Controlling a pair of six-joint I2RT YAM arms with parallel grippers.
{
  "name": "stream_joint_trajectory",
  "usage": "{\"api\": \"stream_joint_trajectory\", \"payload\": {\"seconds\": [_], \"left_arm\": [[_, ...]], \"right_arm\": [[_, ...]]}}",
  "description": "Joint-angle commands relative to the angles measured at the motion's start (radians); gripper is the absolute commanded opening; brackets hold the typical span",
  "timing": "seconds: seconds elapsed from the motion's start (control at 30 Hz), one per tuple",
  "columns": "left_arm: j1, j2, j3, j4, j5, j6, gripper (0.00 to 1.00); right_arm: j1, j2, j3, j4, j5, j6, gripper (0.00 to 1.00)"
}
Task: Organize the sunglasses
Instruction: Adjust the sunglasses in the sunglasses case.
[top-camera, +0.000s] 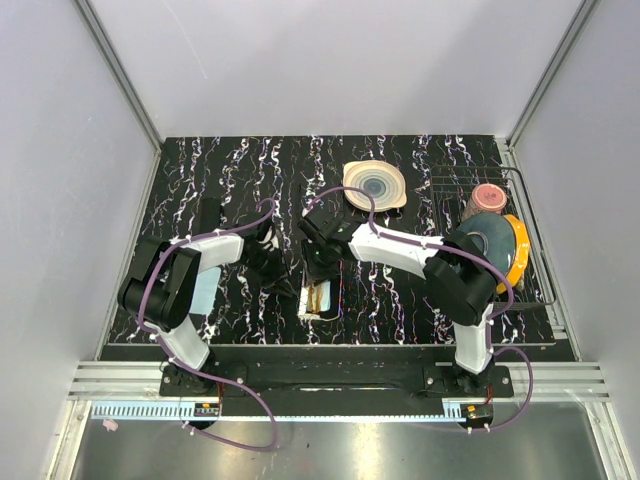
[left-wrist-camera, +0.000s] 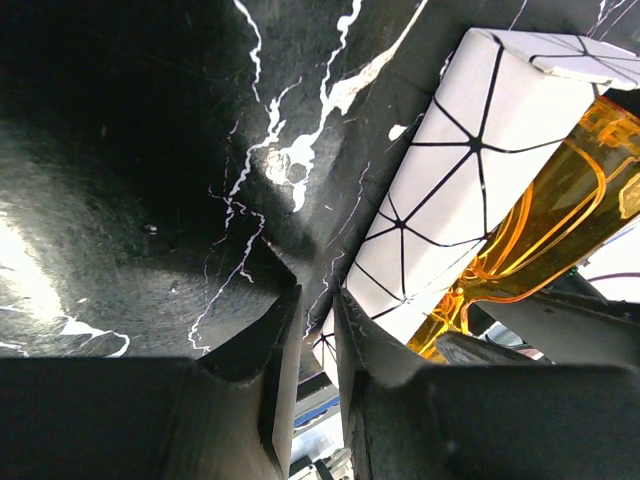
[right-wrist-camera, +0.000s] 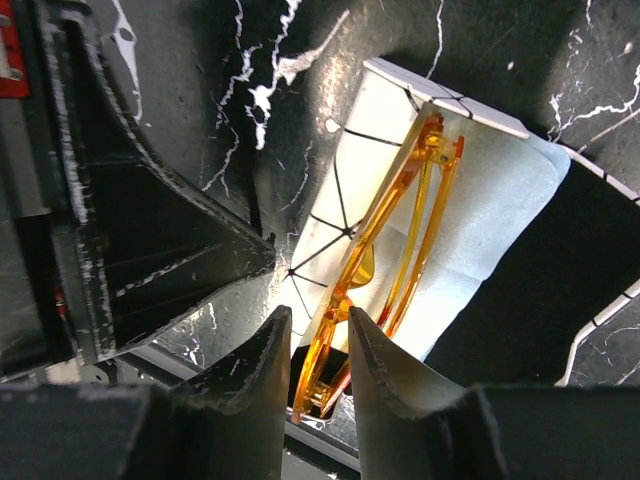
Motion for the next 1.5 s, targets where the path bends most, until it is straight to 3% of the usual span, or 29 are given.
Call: {"api": "stream_joint_trajectory", "payload": {"seconds": [0.0, 0.4, 0.57, 0.77, 1.1, 1.23, 1.37, 1.47], "left_arm": [[0.001, 0.028, -0.023, 0.031, -0.023, 0.023, 0.24], [-0.001, 0.044, -0.026, 0.038, -0.017, 0.025, 0.24], [0.001, 0.041, -0.026, 0.040, -0.017, 0.026, 0.24], [-0.001, 0.040, -0.028, 0.038, -0.011, 0.025, 0.24], [-0.008, 0.055, -0.022, 0.040, -0.004, 0.023, 0.24], [-0.011, 0.058, -0.020, 0.038, -0.001, 0.023, 0.24], [-0.016, 0.055, -0.022, 0.044, -0.003, 0.016, 0.23], [-0.019, 0.057, -0.023, 0.054, 0.002, 0.003, 0.23]], "right_arm": [[0.003, 0.010, -0.016, 0.014, 0.014, -0.013, 0.34], [-0.017, -0.054, -0.093, 0.042, 0.039, 0.002, 0.29], [-0.029, -0.085, -0.138, 0.108, 0.031, 0.017, 0.37], [-0.050, -0.131, -0.182, 0.171, 0.025, 0.028, 0.39], [-0.078, -0.140, -0.243, 0.255, -0.015, 0.057, 0.29], [-0.084, -0.143, -0.265, 0.280, -0.021, 0.068, 0.19], [-0.095, -0.163, -0.302, 0.333, -0.054, 0.074, 0.03], [-0.110, -0.183, -0.355, 0.418, -0.113, 0.088, 0.00]]}}
